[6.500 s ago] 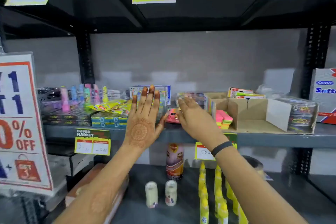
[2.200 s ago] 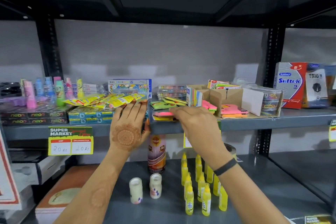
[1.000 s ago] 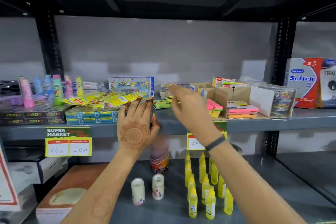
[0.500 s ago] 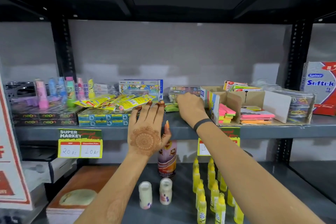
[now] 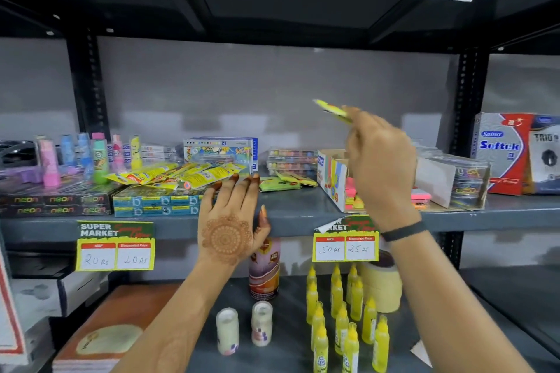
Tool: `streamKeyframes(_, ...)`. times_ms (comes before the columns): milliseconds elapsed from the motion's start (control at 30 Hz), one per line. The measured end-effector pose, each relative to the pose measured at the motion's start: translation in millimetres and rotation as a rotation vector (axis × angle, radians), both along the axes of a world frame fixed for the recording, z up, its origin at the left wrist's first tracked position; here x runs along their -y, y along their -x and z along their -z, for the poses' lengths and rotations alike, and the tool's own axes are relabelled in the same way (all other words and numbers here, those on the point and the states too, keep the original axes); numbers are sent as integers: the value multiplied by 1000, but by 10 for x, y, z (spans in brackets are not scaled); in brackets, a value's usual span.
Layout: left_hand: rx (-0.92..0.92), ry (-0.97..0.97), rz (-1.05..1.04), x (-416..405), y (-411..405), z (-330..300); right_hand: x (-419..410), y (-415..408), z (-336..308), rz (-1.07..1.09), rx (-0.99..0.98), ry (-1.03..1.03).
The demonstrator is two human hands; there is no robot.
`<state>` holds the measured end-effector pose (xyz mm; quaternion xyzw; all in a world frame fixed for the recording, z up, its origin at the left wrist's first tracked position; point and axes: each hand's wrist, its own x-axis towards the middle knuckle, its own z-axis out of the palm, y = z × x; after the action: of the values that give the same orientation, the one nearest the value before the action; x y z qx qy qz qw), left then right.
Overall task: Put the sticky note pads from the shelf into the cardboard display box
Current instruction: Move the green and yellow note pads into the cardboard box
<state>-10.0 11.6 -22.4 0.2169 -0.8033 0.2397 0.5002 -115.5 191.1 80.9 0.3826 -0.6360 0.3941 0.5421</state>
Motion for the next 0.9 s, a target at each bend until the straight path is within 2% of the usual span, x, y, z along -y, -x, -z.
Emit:
streamKeyframes(233,10,-38,21,-17,-3,-9,-413,675,445,206,225,-64)
streamKeyframes(400,13,-32,31,-3,-1,-4,-421,801,667,139,223,-280)
streamKeyframes(533,5,-30,34,-15,0,-8,-407,819,724,116,214,-375)
streamKeyframes(600,10,-34,27,-19,-4,-6,-407,799,717,102,220,-363)
streamKeyframes(667,13,-36,20,-22,-4,-8,-396,696,682,72,219,-254)
streamKeyframes(767,10,-29,23,-28,2,-12,-254,352,595,-53,58,-44)
streamKeyframes(833,2,-20,26,-22,2,-10,-33,104,530,-164,-48,-57)
streamKeyframes(900,2,-9,19,-19,-2,-6,249,-60,482,-269,-51,-159)
